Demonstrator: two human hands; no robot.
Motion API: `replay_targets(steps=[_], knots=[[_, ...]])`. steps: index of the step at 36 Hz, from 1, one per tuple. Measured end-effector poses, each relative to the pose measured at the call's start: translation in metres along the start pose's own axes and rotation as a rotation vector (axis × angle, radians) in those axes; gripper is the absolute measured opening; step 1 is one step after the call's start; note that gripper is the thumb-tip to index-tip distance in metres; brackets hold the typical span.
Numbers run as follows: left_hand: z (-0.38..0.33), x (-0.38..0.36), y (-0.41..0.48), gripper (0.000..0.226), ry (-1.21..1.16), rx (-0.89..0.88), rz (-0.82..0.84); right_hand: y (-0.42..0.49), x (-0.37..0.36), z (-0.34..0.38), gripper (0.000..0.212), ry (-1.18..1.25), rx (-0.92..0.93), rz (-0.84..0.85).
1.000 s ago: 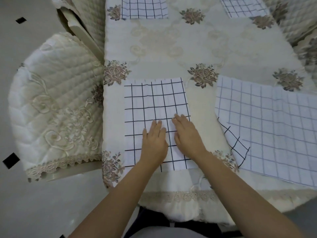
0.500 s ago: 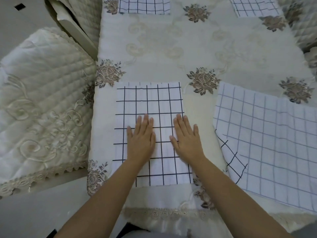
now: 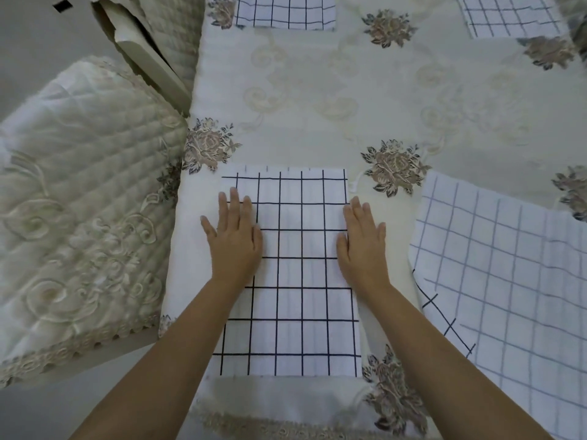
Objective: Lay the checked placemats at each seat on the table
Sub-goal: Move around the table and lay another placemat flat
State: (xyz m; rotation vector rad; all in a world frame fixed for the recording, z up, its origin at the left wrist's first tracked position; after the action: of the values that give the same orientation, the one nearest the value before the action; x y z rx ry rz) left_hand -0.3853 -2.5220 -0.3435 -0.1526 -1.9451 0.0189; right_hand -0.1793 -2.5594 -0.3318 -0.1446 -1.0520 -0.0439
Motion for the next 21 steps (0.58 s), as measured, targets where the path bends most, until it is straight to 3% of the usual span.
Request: replay_targets(steps=[4, 7, 9, 14, 21], knots=[[-0.032, -0.006, 0.01, 0.056, -0.016, -0.123, 0.089, 0.023, -0.016, 0.044, 0.056, -0.035, 0.128, 0.044], [-0.038, -0.02, 0.02, 0.051, 0.006, -0.107, 0.173, 0.037, -0.032, 0.072, 0.06, -0.067, 0.2, 0.09], [-0.038, -0.025, 0.025, 0.06, 0.027, -0.096, 0.185, 0.043, -0.048, 0.083, 0.066, -0.123, 0.233, 0.165], [-0.032, -0.023, 0.031, 0.058, 0.039, -0.105, 0.109, 0.053, -0.057, 0.077, 0.053, -0.248, 0.285, 0.128], [-0.014, -0.018, 0.044, 0.078, 0.1, -0.032, 0.117, 0.071, -0.046, 0.047, 0.064, -0.367, 0.232, 0.154]])
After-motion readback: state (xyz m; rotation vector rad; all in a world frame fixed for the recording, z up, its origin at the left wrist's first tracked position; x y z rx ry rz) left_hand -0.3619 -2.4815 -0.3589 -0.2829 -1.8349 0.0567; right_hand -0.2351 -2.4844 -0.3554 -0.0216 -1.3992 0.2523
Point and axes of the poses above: each hand's wrist, its own y-axis towards the middle knuckle, its own x-axis out of the back of the hand, z = x × y, the point moved 8 cm from there along y, towards the middle knuckle, and after that the axes turned 4 degrees about -y, right-handed, at the moved point
